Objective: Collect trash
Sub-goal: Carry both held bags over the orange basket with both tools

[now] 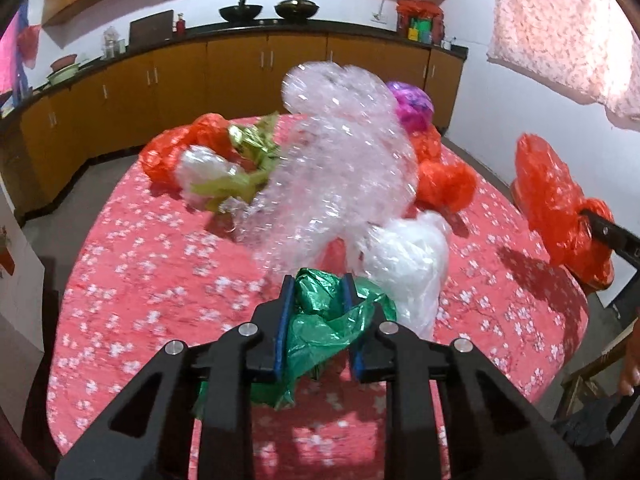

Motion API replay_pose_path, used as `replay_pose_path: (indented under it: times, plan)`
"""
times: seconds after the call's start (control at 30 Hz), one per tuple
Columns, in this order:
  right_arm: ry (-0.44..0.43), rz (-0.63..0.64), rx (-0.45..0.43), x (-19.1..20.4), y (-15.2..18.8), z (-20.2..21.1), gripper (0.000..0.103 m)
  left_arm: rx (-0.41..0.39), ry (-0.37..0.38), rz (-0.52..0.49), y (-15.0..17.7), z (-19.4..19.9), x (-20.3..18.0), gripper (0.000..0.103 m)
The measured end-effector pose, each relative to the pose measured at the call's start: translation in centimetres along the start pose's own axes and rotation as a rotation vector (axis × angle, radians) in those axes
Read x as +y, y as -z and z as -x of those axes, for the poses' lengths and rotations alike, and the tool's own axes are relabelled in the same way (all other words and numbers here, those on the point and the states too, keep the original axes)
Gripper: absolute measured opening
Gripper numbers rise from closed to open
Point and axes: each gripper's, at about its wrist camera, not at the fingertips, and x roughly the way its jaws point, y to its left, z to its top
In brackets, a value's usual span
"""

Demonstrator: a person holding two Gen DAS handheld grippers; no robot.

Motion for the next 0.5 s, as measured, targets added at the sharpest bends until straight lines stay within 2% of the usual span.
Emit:
replay_pose_path:
  times: [0.5]
  plan:
    - [-0.011,0.003,-0.036,-0.2,-0.5,1.4,0.038,-0.108,-0.036,0.038,-3.0,3.5,2.1,0.024]
